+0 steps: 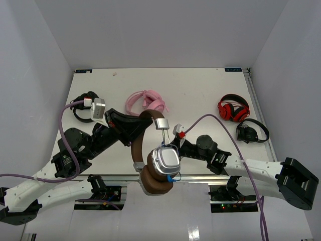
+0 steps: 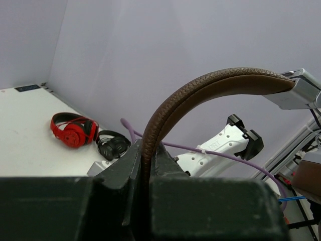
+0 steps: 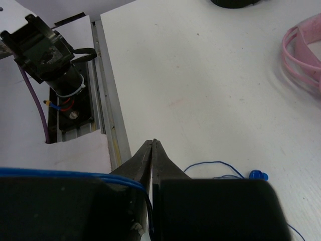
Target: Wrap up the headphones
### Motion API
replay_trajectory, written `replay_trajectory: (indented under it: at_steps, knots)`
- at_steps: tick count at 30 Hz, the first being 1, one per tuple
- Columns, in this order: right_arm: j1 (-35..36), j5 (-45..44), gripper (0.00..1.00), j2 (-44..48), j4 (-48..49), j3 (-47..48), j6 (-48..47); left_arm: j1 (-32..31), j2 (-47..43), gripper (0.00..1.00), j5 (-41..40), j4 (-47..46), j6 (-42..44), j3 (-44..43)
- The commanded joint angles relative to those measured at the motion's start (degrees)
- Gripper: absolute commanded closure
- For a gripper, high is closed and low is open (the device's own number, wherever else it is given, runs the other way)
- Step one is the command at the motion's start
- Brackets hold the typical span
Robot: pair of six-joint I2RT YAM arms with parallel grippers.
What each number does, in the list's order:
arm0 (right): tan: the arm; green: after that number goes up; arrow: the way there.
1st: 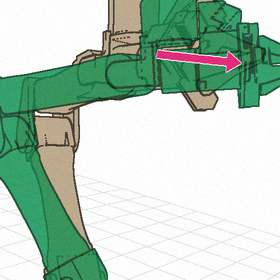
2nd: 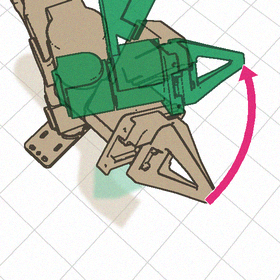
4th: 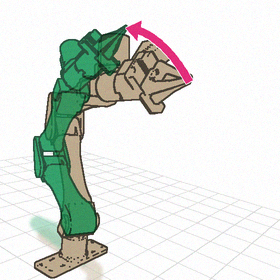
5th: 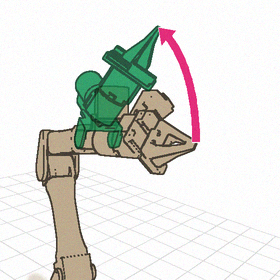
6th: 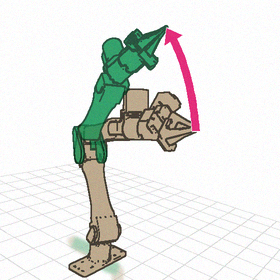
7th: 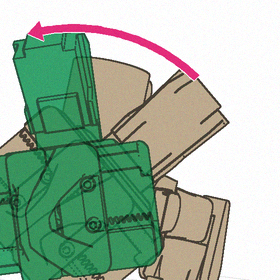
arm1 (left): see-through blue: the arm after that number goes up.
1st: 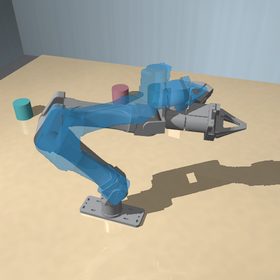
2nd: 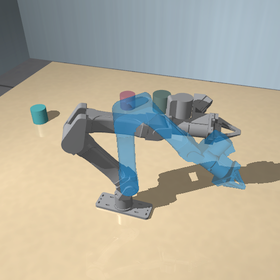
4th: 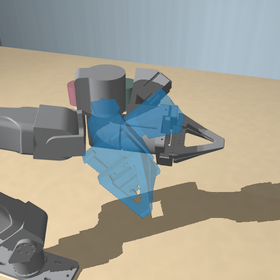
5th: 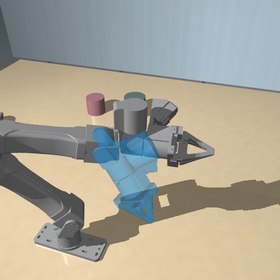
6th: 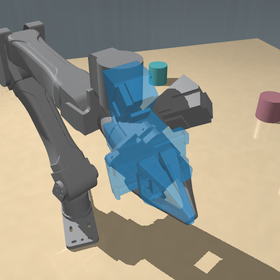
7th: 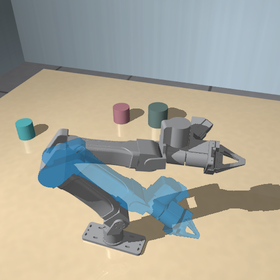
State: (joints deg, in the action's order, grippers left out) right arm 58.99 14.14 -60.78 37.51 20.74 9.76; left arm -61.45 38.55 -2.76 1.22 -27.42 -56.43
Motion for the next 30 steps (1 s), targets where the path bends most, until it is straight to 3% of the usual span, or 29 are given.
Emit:
replay_trajectory:
  at_steps: [1, 11, 18, 25, 30]
  knots:
    - [1.71, 0.57, 0.92, -2.86, 3.31, 5.72, -0.44, 0.1, 1.51, 1.0, 2.01, -8.71, -1.08, 1.52]
    - [2.36, -1.77, 0.92, -8.86, -0.18, 10.57, -1.51, 0.1, 3.64, 1.0, 8.19, -10.41, -3.36, 1.93]
    - [3.13, -0.69, 0.92, -11.96, -0.05, 13.07, -1.1, 0.1, 3.61, 1.0, 5.86, -11.6, -2.81, 3.77]
    - [3.59, -2.88, 0.92, -14.19, -2.75, 15.75, -1.97, 0.1, 5.94, 1.0, 12.98, -12.16, -5.88, 3.25]
    - [3.98, -2.5, 0.92, -14.56, -2.72, 16.45, -1.94, 0.1, 5.2, 1.0, 8.94, -10.63, -5.03, 4.29]
